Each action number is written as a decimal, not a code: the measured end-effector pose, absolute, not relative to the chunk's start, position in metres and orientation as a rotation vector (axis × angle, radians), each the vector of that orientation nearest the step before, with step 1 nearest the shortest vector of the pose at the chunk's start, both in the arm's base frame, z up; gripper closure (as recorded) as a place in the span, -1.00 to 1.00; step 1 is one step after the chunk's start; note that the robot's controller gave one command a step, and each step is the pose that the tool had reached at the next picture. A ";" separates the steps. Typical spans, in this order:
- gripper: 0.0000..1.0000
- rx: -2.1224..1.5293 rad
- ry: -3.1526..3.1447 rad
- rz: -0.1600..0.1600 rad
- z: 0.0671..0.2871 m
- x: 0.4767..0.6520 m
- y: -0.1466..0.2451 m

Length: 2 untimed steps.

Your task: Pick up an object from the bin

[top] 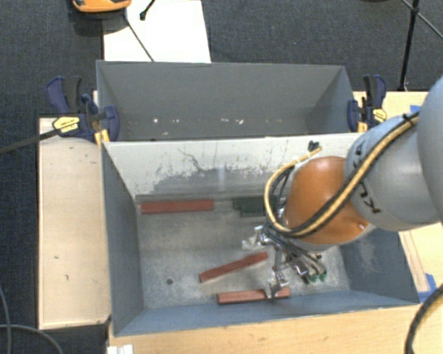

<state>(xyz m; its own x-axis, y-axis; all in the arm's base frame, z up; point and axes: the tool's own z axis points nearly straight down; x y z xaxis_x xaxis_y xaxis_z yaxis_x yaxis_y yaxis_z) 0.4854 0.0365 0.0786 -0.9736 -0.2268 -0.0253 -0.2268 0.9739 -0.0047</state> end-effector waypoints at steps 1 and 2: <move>1.00 -0.359 3.107 -0.005 0.077 0.482 0.035; 1.00 -0.360 3.107 -0.005 0.077 0.482 0.035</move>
Offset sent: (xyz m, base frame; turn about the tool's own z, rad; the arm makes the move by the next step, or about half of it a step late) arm 0.0000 0.0000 0.0000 0.0000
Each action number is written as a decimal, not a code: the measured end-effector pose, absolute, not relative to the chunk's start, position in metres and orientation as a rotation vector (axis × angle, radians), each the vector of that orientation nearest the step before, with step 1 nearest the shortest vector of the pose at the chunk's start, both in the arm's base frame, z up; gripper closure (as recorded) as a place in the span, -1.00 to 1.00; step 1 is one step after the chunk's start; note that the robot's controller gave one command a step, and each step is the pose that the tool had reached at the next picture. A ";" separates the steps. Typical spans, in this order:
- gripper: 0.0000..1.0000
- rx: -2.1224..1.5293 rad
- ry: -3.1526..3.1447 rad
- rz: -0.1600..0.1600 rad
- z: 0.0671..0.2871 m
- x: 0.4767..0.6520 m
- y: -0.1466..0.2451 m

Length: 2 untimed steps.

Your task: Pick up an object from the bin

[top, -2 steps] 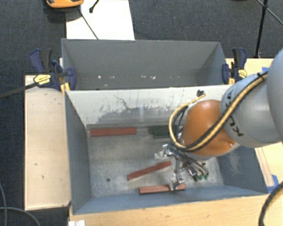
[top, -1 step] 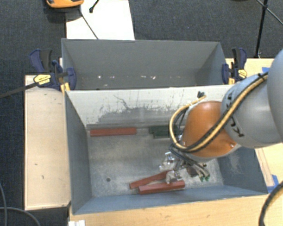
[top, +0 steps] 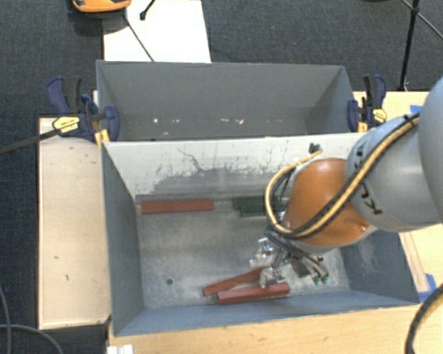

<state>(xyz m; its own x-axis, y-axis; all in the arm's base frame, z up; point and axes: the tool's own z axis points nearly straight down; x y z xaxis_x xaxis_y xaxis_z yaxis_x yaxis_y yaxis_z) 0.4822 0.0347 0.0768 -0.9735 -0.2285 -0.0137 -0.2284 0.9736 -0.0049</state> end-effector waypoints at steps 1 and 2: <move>1.00 -0.361 3.111 -0.004 0.080 0.481 0.035; 1.00 -0.364 3.121 0.000 0.095 0.478 0.036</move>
Offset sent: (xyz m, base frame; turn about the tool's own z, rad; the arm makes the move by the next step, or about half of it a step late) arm 0.0000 0.0000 0.0112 0.0000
